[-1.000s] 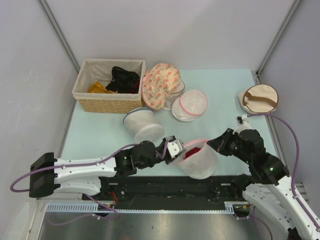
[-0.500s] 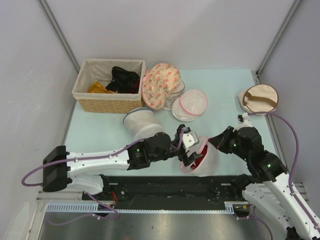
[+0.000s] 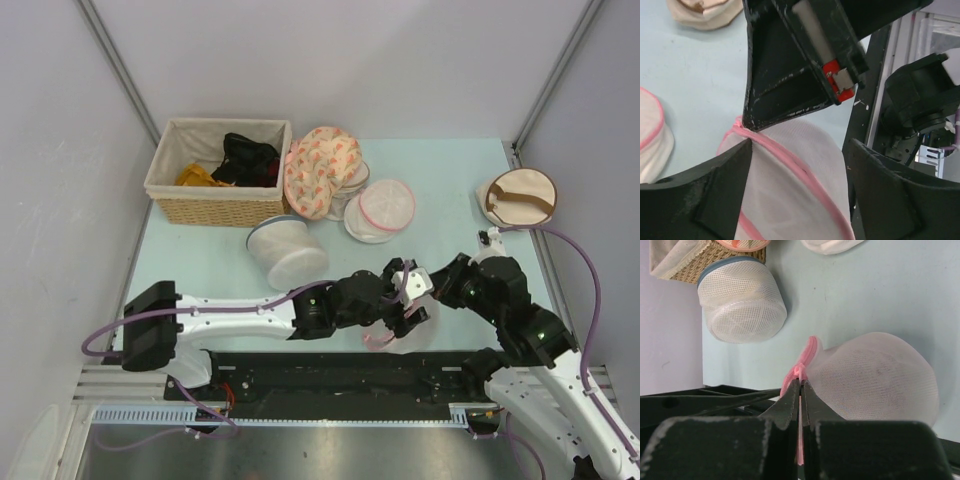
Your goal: Unzip the laundry bag and remove the bra
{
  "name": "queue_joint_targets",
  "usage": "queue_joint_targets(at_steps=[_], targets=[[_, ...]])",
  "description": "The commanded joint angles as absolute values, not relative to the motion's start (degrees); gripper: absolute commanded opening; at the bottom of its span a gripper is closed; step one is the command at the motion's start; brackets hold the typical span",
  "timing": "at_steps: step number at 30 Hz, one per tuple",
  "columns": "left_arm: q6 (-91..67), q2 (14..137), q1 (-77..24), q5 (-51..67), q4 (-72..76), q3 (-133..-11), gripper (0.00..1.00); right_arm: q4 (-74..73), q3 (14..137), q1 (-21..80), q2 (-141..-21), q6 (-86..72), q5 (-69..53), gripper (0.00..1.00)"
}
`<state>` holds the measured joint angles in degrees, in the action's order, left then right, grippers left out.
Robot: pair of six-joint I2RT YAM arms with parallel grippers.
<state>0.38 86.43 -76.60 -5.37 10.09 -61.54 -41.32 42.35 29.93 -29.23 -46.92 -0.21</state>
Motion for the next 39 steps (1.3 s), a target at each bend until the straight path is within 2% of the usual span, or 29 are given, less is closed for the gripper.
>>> queue_joint_targets(at_steps=[1, 4, 5, 7, 20, 32, 39], targets=[[-1.8, 88.8, -77.1, -11.4, 10.7, -63.5, 0.75, -38.6, 43.7, 30.1, -28.1, -47.6, 0.7, 0.0], [-1.8, 89.6, -77.1, -15.0, 9.8, -63.5, 0.43, -39.8, 44.0, 30.1, -27.4, -47.2, 1.0, 0.0], [-1.8, 89.6, -77.1, -16.0, 9.1, -63.4, 0.23, -40.5, 44.7, 29.8, -27.3, -46.8, 1.7, 0.0], [-1.3, 88.5, -77.1, -16.1, 9.0, -62.8, 0.01, -41.9, 45.2, 29.4, -27.0, -46.0, 3.2, 0.0], [6.8, 71.6, -77.0, -7.9, 19.7, -46.5, 0.0, -41.9, 48.1, 24.0, -29.5, -40.3, 0.9, 0.0], [8.4, 62.5, -76.3, -5.2, 25.8, -42.4, 0.0, -25.2, 40.4, 19.9, -41.6, -38.6, -18.8, 0.0], [7.2, 61.1, -75.5, -5.9, 31.3, -42.3, 0.0, -16.3, 37.3, 20.2, -47.4, -40.3, -21.1, 0.0]])
